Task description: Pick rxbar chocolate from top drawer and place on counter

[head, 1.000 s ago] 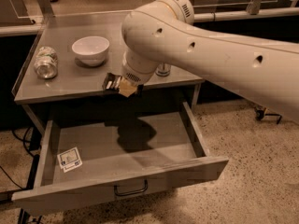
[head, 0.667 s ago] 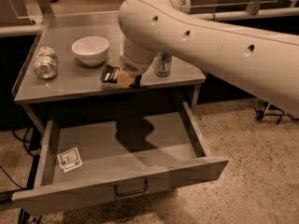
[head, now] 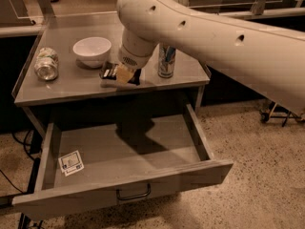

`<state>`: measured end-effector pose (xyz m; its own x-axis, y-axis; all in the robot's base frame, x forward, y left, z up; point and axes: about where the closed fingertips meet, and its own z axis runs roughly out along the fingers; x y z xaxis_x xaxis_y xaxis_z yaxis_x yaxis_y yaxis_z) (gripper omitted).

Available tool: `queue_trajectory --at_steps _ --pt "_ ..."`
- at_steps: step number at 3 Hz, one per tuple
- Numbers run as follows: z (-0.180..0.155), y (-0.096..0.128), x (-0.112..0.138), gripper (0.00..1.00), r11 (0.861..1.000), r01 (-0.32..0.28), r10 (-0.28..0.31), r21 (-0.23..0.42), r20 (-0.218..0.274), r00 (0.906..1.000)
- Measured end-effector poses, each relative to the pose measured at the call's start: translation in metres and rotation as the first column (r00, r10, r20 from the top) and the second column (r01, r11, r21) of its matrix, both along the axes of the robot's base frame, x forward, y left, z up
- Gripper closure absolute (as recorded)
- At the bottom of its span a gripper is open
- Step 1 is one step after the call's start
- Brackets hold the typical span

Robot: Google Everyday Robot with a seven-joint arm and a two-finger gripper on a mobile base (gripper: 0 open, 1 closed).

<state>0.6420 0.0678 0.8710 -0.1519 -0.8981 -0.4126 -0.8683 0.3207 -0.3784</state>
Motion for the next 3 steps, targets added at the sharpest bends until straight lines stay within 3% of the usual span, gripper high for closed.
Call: queue_trajectory --at_steps 3 --pt "-0.01 0.007 0.02 1.0 1.0 -0.01 0.009 -0.025 -0.044 0.999"
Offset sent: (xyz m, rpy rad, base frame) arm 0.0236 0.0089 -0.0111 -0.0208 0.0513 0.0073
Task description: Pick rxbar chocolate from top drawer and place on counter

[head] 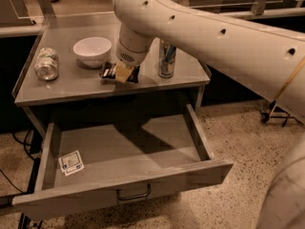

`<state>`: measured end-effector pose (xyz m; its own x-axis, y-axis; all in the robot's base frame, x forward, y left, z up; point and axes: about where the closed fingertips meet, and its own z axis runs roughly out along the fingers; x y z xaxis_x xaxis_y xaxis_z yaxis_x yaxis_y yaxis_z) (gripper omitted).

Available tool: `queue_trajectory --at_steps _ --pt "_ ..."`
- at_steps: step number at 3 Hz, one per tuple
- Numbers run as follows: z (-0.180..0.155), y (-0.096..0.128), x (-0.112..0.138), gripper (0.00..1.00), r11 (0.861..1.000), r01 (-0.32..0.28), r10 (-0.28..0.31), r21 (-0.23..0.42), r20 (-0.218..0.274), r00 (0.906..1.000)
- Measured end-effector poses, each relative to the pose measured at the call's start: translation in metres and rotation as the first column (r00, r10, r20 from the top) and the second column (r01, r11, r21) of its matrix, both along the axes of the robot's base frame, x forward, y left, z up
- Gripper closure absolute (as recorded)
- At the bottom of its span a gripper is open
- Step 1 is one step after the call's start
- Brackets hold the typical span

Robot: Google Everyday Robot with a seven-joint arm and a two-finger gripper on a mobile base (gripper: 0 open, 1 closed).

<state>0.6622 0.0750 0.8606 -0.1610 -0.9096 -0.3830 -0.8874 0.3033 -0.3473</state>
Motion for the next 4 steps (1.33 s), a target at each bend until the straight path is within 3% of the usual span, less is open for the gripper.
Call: queue_trajectory --at_steps 4 --pt "-0.021 -0.005 0.017 1.0 0.999 0.002 -0.004 -0.039 -0.052 0.9986"
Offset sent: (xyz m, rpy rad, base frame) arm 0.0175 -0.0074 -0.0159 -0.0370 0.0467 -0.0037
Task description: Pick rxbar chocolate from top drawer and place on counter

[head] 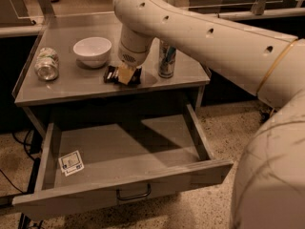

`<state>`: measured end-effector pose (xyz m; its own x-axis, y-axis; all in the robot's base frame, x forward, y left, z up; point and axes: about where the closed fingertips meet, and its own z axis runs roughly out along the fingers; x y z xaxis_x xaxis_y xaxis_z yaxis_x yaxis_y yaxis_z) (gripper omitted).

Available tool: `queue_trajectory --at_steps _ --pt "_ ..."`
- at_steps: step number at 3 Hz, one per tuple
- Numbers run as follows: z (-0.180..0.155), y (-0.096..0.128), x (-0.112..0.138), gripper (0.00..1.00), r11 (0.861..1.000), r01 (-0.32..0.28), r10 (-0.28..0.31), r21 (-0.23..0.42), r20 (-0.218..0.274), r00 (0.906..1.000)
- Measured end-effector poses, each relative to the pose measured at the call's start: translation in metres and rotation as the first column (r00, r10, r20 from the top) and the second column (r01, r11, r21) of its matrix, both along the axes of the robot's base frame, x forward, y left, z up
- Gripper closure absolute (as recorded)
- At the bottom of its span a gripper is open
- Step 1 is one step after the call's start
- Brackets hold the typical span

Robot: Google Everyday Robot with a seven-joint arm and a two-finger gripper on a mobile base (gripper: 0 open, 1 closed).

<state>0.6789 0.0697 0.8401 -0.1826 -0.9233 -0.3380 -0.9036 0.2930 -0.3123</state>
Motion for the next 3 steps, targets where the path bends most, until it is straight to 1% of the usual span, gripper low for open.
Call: queue_trajectory --at_steps 2,3 --pt "-0.0073 0.0042 0.0027 1.0 0.999 -0.034 0.034 0.011 -0.026 0.9991" --pt "-0.0073 0.0042 0.0027 0.81 0.999 -0.034 0.034 0.011 -0.026 0.9991"
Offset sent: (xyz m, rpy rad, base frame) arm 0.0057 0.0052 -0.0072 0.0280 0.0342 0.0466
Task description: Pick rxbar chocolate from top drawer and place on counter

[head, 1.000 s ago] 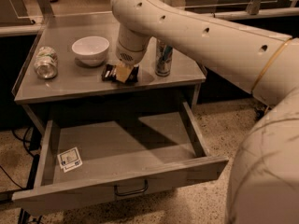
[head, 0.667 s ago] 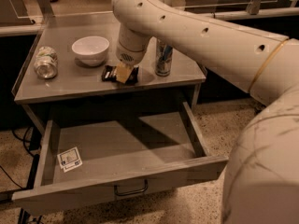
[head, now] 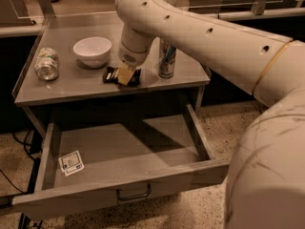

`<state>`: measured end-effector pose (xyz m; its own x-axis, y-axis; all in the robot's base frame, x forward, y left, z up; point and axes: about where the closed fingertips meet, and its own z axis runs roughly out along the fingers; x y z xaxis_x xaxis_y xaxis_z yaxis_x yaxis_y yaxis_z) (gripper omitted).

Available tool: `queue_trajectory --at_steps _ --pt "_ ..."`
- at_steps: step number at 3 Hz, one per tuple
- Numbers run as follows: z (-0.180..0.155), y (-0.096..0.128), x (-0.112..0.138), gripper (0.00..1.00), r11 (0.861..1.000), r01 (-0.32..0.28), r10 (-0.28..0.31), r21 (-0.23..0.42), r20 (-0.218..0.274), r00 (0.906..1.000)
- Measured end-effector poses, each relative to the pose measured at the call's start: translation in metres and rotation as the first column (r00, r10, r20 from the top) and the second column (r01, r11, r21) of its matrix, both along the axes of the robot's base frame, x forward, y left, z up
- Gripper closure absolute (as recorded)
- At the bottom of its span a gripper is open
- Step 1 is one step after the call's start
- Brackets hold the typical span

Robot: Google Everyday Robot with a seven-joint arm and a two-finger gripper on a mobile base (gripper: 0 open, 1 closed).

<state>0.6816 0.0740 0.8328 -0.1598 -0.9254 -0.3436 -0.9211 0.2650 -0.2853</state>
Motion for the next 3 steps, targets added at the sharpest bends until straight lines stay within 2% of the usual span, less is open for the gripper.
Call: queue_trajectory --at_steps 3 --pt "-0.0001 0.0 0.0 0.11 1.0 0.0 0.0 0.0 0.0 1.0"
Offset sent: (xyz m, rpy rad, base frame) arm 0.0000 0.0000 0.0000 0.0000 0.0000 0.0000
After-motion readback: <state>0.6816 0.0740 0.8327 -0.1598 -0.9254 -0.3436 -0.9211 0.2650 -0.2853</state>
